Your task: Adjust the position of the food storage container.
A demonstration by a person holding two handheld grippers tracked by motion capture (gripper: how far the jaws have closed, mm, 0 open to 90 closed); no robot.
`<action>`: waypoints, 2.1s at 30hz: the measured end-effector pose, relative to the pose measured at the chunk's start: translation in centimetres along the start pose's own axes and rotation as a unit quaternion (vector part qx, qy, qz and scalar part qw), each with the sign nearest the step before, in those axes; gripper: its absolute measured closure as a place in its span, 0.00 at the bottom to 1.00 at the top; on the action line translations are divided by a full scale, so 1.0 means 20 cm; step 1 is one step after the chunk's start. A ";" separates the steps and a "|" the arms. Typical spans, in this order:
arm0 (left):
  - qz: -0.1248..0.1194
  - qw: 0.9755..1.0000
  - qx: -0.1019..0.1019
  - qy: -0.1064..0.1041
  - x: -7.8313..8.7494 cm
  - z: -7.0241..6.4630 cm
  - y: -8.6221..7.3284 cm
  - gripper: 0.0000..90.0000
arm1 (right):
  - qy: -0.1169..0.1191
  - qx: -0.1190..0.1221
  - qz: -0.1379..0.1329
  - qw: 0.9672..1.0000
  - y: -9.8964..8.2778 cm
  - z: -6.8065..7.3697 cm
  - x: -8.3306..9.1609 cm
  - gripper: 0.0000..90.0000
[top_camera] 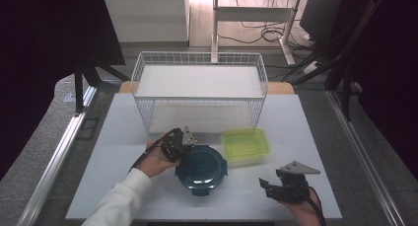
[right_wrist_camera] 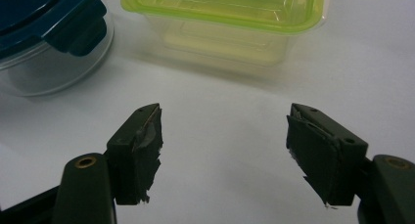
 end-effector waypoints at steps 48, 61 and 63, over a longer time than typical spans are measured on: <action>-0.079 0.937 0.338 0.029 0.53 -0.03 -0.43 0.26 | 0.021 -0.016 -0.037 0.999 0.04 0.07 0.08 0.28; -0.080 0.944 0.321 0.019 0.52 -0.09 -0.39 0.25 | 0.025 -0.011 -0.040 0.999 0.05 0.09 0.08 0.27; -0.081 0.944 0.320 0.017 0.52 -0.10 -0.39 0.25 | 0.028 -0.009 -0.040 0.999 0.05 0.10 0.08 0.27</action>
Point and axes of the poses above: each handheld gripper's, and its own axes: x roughly backward along the jaws, y roughly out of its top, z roughly to its left, the point moved 3 cm from there along -x, roughly forward along the jaws, and after that the axes turned 9 degrees about -z, right-handed, at the moved point
